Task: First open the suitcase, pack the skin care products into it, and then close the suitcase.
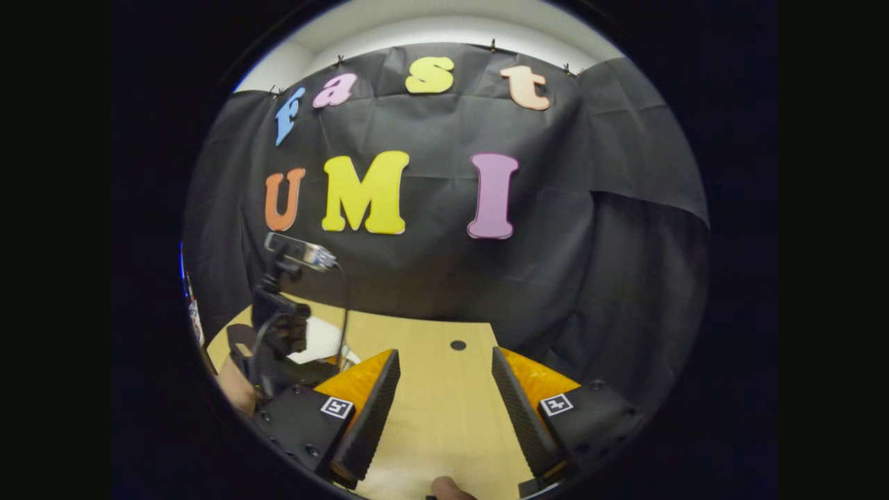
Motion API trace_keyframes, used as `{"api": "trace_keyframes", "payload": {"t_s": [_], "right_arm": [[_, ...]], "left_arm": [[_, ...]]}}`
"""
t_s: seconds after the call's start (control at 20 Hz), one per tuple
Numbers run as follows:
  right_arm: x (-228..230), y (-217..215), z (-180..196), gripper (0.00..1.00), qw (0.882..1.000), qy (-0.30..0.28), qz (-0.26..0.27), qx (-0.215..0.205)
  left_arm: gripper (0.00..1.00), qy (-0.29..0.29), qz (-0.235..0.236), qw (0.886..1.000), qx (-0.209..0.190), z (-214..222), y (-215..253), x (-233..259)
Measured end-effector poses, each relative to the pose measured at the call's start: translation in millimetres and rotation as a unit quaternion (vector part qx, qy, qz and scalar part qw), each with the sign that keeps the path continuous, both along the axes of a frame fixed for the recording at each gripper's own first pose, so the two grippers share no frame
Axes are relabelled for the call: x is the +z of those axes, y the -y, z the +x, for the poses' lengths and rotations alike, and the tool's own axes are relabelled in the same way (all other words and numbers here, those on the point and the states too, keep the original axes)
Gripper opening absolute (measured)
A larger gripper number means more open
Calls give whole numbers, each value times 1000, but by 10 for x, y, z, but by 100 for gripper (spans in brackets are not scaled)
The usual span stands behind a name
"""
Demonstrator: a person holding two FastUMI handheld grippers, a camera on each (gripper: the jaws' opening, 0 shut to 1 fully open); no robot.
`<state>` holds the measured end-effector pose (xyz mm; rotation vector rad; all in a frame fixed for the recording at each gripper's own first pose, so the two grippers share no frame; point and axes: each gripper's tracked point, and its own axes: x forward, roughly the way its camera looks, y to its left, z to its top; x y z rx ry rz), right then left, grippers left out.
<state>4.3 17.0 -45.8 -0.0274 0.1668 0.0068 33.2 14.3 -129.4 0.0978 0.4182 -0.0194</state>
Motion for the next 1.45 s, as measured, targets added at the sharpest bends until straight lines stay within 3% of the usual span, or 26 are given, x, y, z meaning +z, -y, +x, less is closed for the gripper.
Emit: {"api": "trace_keyframes", "payload": {"t_s": [0.4, 0.7, 1.1, 1.45], "right_arm": [[115, -804, 261, 77, 1000, 17, -10, 19], [298, -1197, 313, 79, 998, 49, -29, 32], [405, -1514, 353, 79, 996, 65, -38, 52], [362, -1462, 344, 79, 996, 59, -45, 55]], "left_arm": [[99, 141, -16, 989, 37, -427, -1022, 1026], [98, 205, -6, 978, 35, -648, -1359, 1423], [99, 212, -19, 977, 26, -602, -1389, 1403], [99, 198, -26, 980, 18, -534, -1310, 1289]]}}
